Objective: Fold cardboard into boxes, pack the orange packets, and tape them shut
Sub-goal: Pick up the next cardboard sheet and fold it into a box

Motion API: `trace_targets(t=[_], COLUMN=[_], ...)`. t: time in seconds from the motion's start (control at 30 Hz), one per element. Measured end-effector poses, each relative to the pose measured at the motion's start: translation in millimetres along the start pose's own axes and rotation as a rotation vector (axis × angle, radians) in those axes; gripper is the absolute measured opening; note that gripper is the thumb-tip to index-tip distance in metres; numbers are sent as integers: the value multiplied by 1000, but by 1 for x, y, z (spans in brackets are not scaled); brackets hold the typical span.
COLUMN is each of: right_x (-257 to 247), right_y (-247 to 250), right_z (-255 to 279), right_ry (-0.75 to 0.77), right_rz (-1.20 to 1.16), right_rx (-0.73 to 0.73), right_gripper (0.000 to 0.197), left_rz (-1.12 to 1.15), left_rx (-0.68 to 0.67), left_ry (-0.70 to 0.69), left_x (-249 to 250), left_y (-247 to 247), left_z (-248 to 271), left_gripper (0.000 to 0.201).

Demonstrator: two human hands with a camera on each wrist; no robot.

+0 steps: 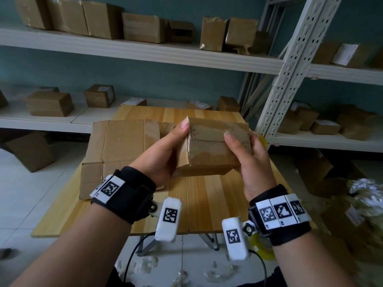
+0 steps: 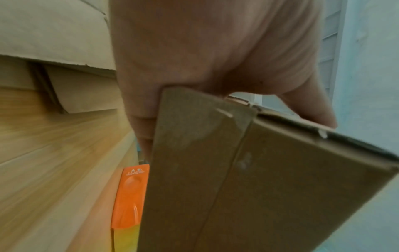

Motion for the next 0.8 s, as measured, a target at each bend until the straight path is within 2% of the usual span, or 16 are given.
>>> trace_targets(t=[0.07, 0.17, 0.23, 0.4, 0.5, 0.63, 0.73, 0.8], right_x=[-3, -3, -1, 4, 1, 1, 5, 5], right_y=[-2, -1, 1, 9, 8, -3, -9, -10], right_z=[2, 3, 1, -3, -2, 1, 3, 4], right_ry=[21, 35, 29, 16, 23, -14, -45, -40], right_rz=[0, -20, -24, -48, -37, -39, -60, -83], right_rx=[-11, 11, 34, 84, 69, -11, -52, -54], right_gripper=[52, 52, 53, 57, 55, 59, 53, 55], left_rz=[28, 73, 79, 45, 144, 335, 405, 426], left_rx=[-17, -22, -16, 105, 80, -62, -111, -115], left_ry=[5, 36, 62, 12, 12, 84, 56, 45], left_x=[-1, -5, -8, -4, -5, -16, -14, -15], left_y=[1, 1, 0, 18, 21, 7, 1, 2], left_z=[0, -2, -3, -8, -9, -5, -5, -5], left_gripper=[94, 94, 102, 116, 99, 100, 80, 74])
Point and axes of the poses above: each hand's wrist, its own z-axis away from the middle knuckle, its own y-axis out of the back of the hand, x = y × z, the point moved 9 cm from there along -z, towards the middle knuckle, and after that the axes turned 9 degrees about z, right-handed, at the moved point
